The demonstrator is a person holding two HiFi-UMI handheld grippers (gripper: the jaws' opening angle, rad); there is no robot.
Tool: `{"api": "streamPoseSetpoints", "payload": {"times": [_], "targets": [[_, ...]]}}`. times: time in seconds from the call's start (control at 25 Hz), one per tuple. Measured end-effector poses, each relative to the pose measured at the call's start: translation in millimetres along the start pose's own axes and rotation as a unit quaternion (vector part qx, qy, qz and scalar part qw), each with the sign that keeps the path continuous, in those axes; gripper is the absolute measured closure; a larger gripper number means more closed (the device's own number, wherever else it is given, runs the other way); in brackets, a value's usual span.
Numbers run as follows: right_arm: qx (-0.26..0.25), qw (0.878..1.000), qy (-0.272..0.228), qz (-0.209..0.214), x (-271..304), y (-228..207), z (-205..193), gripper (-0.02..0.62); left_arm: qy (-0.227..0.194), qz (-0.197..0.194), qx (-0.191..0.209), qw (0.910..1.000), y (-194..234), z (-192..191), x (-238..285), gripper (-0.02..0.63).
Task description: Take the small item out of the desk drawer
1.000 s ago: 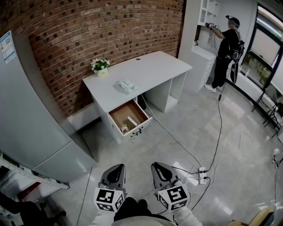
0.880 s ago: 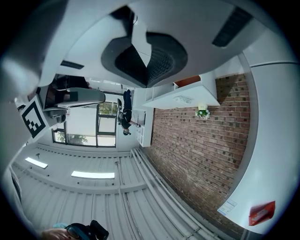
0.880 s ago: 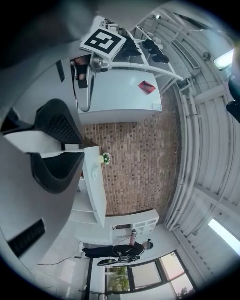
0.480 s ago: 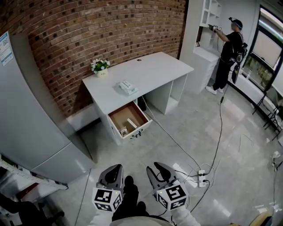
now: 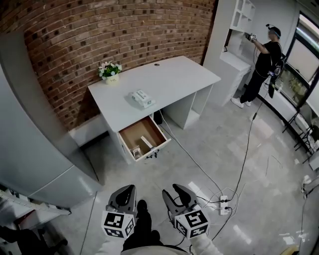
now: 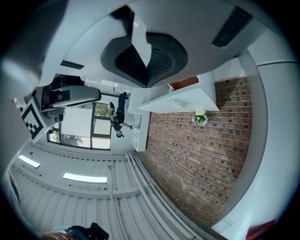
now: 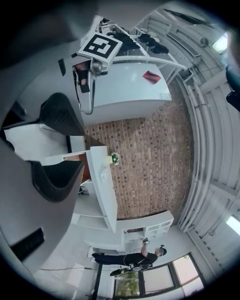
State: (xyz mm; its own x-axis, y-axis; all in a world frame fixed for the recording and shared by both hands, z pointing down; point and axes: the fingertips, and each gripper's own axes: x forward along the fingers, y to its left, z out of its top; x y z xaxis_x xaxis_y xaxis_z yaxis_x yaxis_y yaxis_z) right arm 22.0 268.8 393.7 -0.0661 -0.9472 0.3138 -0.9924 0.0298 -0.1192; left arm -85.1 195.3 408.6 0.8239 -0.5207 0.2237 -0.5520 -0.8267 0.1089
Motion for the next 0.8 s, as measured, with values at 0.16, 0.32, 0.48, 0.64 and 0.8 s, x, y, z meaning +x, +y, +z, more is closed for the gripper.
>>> {"api": "streamPoseSetpoints", "payload": {"times": [0.16, 0.32, 0.48, 0.64, 0.8], "targets": [[0.001, 1.000, 0.008, 0.004, 39.1, -13.0, 4.7, 0.412, 0.002, -0.002, -0.002, 1.0000, 23.4, 4.8, 31.6, 0.589], [0.002, 1.000, 0.022, 0.012, 82.0, -18.0, 11.2, 0.402, 0.013, -0.004, -0.001, 0.9999, 50.3, 7.4, 58.7, 0.589], [0.001, 0.999, 0.034, 0.011, 118.5, -28.5, 18.0, 0.401, 0.017, -0.008, -0.008, 0.9998, 74.5, 12.5, 87.1, 0.589], [0.000, 0.999, 0.041, 0.002, 149.8, -43.4, 27.6, 0.400, 0.022, -0.015, -0.010, 0.9996, 94.9, 19.0, 116.2, 0.589], [-0.009, 0.999, 0.050, -0.004, 179.1, -54.0, 32.8, 0.400, 0.028, -0.022, -0.017, 0.9992, 113.7, 23.4, 141.2, 0.589]]}}
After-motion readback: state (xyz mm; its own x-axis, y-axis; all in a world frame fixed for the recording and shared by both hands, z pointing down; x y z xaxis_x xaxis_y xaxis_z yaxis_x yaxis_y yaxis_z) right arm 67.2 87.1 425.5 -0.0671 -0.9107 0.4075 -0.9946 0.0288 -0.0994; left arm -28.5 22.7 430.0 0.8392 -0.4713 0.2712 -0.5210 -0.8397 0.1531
